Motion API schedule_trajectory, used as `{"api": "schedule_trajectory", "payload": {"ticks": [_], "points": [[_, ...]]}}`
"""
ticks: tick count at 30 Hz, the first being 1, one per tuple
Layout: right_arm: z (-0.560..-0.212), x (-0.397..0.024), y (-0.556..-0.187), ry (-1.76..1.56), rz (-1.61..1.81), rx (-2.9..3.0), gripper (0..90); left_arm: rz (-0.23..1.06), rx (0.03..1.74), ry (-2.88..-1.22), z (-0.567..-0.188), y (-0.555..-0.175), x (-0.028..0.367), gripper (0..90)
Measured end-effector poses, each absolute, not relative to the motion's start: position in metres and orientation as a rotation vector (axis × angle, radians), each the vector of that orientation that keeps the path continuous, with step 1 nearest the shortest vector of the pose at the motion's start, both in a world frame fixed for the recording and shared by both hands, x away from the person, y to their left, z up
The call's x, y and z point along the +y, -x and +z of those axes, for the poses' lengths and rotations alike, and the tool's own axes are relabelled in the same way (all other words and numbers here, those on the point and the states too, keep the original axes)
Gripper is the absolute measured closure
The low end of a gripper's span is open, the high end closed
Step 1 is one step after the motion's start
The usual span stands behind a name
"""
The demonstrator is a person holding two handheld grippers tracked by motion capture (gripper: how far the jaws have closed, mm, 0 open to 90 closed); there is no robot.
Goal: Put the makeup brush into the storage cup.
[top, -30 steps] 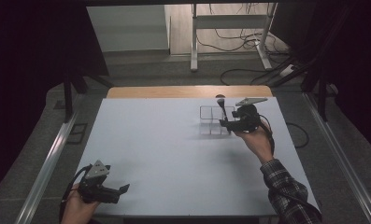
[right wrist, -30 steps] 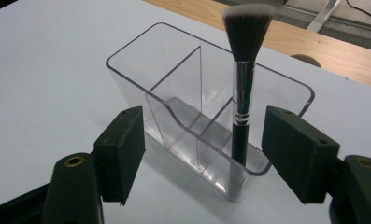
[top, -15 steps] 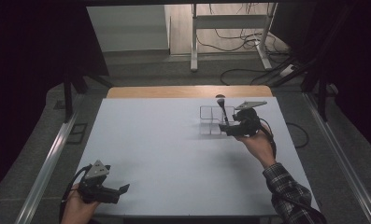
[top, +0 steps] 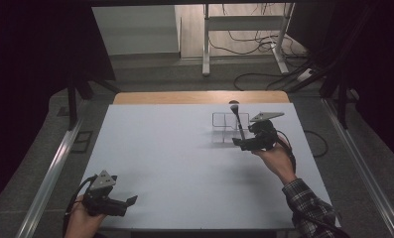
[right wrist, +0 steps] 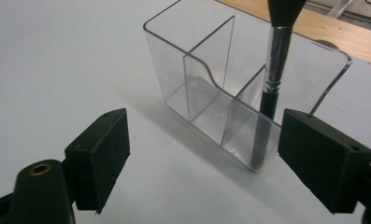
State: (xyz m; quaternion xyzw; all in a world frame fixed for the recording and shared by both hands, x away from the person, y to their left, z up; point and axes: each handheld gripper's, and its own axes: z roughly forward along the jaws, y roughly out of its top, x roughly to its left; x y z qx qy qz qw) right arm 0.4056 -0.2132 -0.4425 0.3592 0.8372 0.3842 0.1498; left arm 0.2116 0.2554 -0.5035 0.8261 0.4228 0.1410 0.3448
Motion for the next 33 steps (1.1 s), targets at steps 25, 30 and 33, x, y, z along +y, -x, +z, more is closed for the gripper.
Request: {"api": "schedule_trajectory", "payload": {"ticks": [25,30,33], "points": [[-0.456,-0.215,-0.387,-1.024,1.061,2.469,0.0,0.372,1.096,-2.137,-0.503,-0.211,0.256,0.0],[-0.458,-0.217,-0.384,-1.022,1.067,2.468,0.0,0.372,1.095,-2.137,-0.503,-0.211,0.256,0.0],[-0.457,-0.217,-0.381,-1.026,1.073,2.462,0.0,0.372,1.095,-2.137,-0.503,-0.211,0.256,0.0]]}}
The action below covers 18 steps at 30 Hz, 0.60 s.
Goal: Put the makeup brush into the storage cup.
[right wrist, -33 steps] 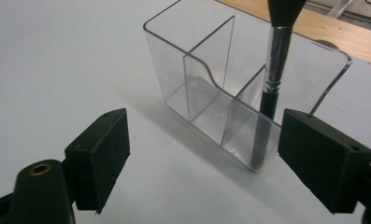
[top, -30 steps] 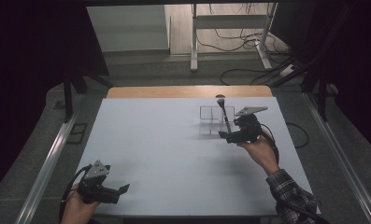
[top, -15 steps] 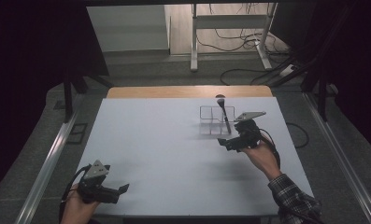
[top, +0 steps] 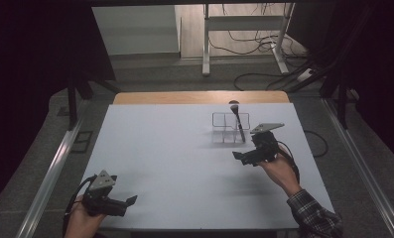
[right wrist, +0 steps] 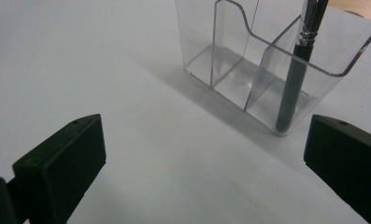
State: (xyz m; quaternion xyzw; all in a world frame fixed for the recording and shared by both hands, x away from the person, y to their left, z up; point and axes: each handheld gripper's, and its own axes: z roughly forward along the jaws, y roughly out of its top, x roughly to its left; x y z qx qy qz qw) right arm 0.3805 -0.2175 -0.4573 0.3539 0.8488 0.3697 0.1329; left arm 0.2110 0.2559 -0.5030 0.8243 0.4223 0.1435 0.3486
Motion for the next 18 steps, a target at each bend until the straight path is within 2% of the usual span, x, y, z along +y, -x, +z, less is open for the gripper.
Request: {"api": "schedule_trajectory", "payload": {"ticks": [18], "points": [[-0.462,-0.223,-0.363,-1.016,1.072,2.501,0.0,0.37,1.094,-2.14,-0.503,-0.211,0.256,0.0]]}}
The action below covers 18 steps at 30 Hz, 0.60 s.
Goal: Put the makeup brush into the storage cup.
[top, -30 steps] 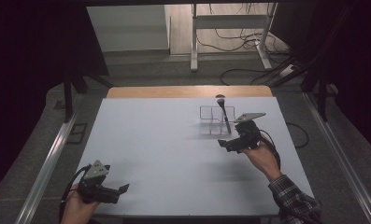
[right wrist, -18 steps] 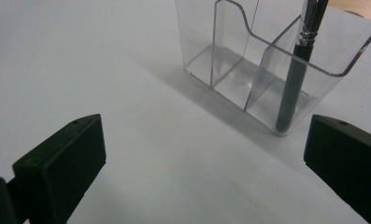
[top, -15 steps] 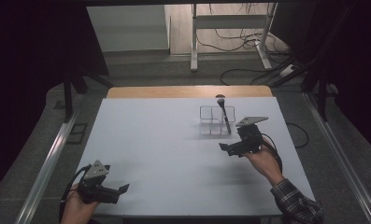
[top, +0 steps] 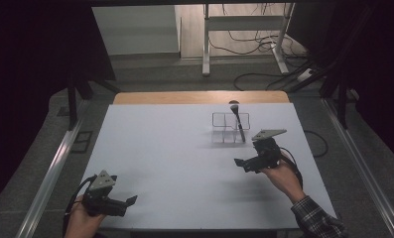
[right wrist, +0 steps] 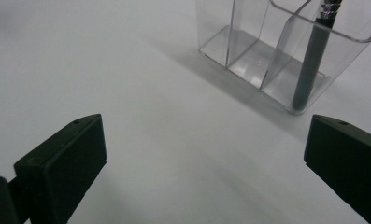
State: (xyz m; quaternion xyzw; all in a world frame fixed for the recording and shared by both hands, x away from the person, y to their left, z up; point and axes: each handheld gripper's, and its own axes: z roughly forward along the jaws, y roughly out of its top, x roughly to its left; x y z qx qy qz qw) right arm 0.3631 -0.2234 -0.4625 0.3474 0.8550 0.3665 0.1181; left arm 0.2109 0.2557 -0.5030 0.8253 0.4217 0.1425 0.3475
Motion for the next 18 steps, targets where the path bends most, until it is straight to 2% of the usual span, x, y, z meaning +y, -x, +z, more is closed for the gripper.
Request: {"api": "schedule_trajectory", "payload": {"ticks": [18], "points": [[-0.467,-0.232,-0.346,-0.995,1.071,2.5,0.0,0.361,1.087,-2.145,-0.504,-0.211,0.256,0.0]]}}
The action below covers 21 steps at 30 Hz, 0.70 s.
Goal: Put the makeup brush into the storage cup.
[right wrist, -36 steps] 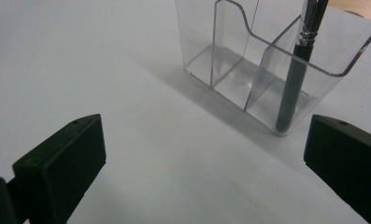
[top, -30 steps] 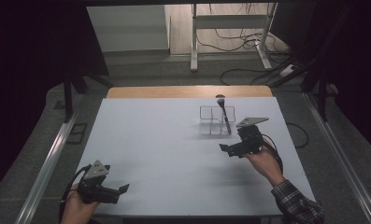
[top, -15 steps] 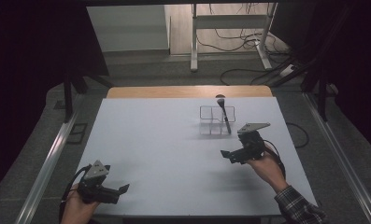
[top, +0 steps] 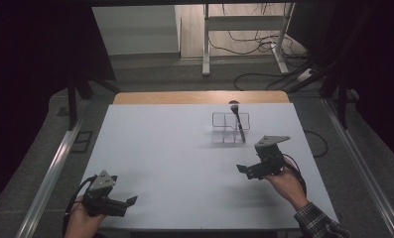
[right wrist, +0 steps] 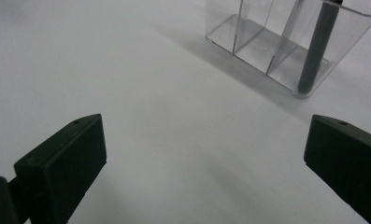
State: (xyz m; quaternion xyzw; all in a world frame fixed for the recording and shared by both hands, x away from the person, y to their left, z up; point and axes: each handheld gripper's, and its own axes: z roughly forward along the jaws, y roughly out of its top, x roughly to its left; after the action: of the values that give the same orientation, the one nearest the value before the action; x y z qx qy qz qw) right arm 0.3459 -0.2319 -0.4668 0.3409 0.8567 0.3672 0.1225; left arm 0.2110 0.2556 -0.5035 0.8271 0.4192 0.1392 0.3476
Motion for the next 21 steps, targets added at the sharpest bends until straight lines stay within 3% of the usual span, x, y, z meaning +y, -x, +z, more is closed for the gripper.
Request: {"api": "schedule_trajectory", "payload": {"ticks": [21], "points": [[-0.476,-0.249,-0.328,-1.015,1.018,2.51,0.0,0.356,1.083,-2.154,-0.504,-0.211,0.255,0.0]]}}
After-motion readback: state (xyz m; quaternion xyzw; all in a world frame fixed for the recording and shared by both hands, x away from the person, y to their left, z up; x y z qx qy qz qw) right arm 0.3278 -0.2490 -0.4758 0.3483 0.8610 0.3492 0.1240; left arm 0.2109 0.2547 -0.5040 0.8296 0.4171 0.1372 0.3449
